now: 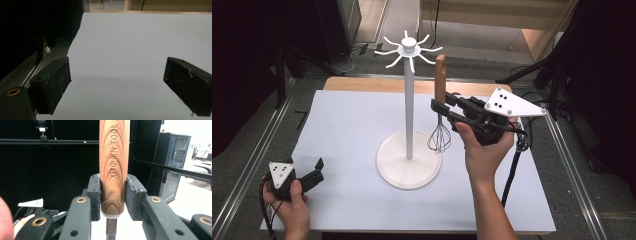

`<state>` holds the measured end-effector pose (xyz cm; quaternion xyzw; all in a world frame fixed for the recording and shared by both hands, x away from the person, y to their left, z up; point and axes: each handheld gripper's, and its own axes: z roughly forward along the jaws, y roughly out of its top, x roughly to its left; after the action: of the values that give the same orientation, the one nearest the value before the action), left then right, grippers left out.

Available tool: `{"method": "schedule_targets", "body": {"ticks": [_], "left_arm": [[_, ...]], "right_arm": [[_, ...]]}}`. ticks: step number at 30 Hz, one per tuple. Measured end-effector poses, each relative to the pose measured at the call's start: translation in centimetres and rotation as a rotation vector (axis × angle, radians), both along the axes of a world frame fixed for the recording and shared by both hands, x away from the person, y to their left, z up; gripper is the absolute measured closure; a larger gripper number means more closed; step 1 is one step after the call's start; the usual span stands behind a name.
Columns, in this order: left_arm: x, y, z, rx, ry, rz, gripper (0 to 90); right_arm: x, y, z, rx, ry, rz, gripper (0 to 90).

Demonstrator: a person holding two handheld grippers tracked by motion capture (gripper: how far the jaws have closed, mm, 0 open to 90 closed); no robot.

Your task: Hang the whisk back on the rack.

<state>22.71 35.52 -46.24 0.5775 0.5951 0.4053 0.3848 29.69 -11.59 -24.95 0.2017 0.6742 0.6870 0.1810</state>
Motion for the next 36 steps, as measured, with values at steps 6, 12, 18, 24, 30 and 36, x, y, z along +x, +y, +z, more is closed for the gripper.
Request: {"method": "schedule_targets", "body": {"ticks": [6,12,18,24,30,36], "left_arm": [[0.0,0.0,0.0,-0.001,-0.001,0.000,8.2],[0.0,0.0,0.0,-0.001,-0.001,0.000,8.2],[0.0,0.0,0.0,-0.001,-0.001,0.000,8.2],[0.0,0.0,0.0,-0.002,-0.001,0.001,8.2],[0.0,0.0,0.0,-0.002,0.000,0.001,8.2],[0.0,0.0,0.0,-0.002,0.000,0.001,8.2]], "right_arm": [[0.0,0.2,0.1,-0.001,-0.001,0.005,70.1],[0.2,0.4,0.1,0.000,0.005,0.009,70.1],[0.4,0.6,0.0,0.004,0.007,0.006,70.1],[0.5,0.8,0.0,0.007,0.008,0.008,70.1],[0.6,1.1,0.0,0.009,0.008,0.011,70.1],[0.7,1.3,0.0,0.012,0.013,0.008,70.1]]}}
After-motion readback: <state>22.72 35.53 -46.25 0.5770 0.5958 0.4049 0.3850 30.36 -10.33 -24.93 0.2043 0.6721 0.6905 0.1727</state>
